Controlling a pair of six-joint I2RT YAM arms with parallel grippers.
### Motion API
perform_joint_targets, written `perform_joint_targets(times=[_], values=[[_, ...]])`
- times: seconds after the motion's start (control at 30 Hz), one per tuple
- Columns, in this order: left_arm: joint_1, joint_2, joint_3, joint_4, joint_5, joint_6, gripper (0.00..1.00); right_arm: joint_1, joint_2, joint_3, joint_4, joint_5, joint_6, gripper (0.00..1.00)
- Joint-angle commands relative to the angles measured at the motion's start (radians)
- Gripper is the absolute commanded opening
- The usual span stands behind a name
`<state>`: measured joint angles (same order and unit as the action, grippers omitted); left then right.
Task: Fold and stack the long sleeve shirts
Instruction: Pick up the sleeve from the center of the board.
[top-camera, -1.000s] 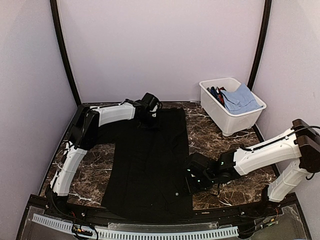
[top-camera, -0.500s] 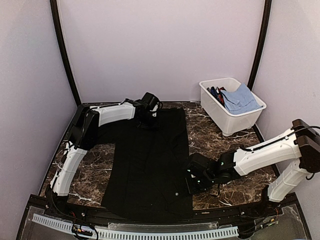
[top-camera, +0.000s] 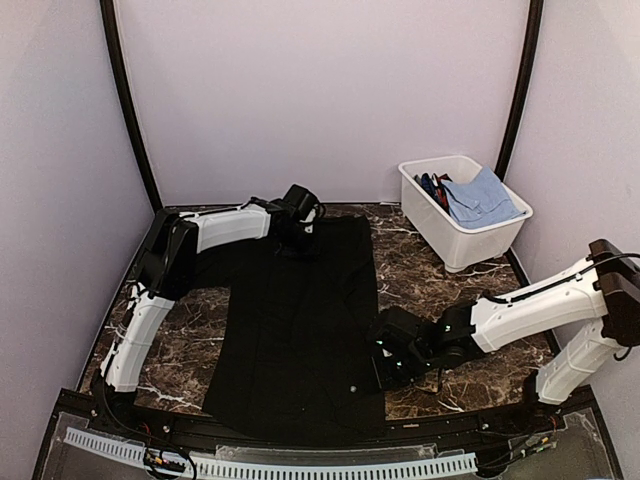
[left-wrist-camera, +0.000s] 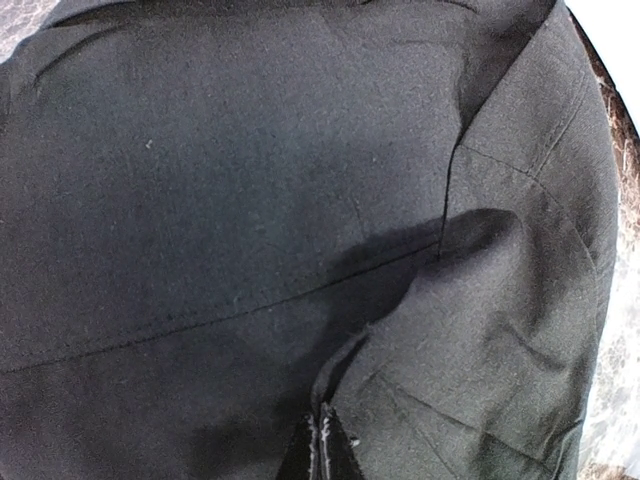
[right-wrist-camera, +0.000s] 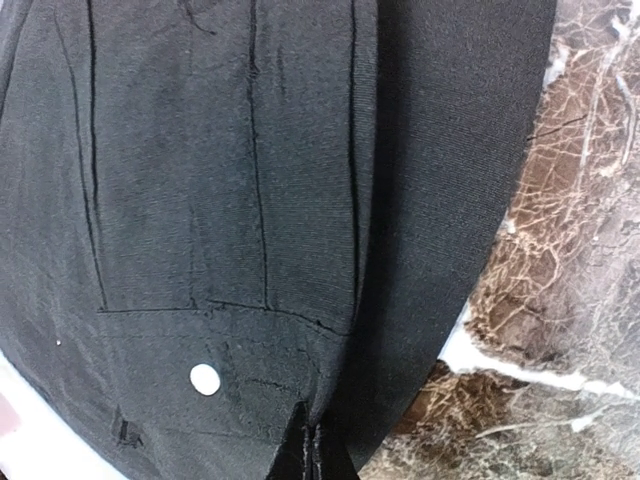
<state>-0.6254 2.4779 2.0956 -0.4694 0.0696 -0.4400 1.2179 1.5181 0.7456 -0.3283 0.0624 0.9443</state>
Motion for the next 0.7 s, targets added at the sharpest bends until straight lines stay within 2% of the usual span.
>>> perform_joint_targets(times=[0.0,0.3,0.67], values=[[0.006,-0.092,0.005,0.003,-0.020,-0.011,0.00,0.013,-0.041,-0.002,-0.012,-0.012,0.007,0.00],[0.006,-0.132,-0.009,-0.001,-0.037,-0.021,0.00,0.015,-0.065,-0.006,-0.020,-0.024,0.007,0.00],[0.006,-0.195,-0.037,-0.085,-0.136,-0.041,0.00,0.037,-0.119,-0.014,-0.022,-0.095,-0.005,0.00]])
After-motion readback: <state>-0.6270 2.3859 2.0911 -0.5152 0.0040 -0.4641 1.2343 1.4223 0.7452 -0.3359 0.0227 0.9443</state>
